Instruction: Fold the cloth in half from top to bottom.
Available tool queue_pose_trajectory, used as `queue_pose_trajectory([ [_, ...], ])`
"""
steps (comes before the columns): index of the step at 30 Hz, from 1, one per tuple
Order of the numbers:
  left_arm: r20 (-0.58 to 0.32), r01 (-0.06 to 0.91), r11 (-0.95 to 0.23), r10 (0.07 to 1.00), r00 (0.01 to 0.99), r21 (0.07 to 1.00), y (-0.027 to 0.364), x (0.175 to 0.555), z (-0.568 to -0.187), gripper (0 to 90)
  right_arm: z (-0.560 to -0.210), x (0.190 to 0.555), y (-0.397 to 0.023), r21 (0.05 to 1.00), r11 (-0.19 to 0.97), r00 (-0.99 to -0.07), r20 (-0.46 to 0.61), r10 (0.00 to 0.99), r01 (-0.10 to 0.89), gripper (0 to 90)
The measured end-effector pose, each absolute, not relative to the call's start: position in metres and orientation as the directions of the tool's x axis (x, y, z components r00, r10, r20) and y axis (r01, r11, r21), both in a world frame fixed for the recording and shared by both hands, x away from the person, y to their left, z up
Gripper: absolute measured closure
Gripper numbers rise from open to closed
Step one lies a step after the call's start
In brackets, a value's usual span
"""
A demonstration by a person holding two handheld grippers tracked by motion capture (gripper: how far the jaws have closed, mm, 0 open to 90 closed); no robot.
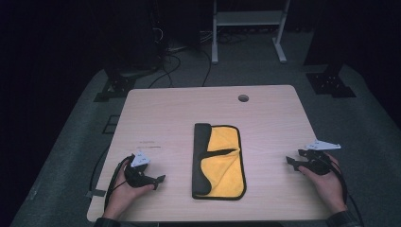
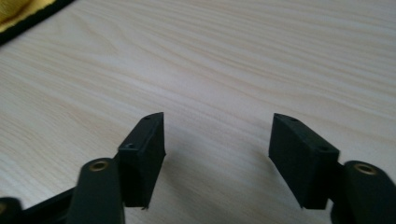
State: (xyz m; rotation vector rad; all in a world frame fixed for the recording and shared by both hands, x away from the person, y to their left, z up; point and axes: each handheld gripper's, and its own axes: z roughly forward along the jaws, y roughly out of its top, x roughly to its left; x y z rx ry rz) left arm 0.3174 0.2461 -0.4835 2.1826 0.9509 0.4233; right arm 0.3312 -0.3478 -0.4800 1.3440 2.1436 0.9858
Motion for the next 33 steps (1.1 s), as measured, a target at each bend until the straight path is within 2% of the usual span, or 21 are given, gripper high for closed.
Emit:
queue_pose_trajectory([
  [18, 0.013, 0.505, -0.485, 0.731, 0.682, 0.714, 0.246, 0.319, -0.484, 0.0, -0.449, 0.347, -0.319, 0.795, 0.294, -0.548, 0.058, 0.834, 0.531, 43.1],
  [33, 0.014, 0.505, -0.486, 0.731, 0.683, 0.714, 0.246, 0.319, -0.484, 0.0, -0.432, 0.365, -0.265, 0.81, 0.35, -0.655, 0.055, 0.754, 0.471, 46.2],
])
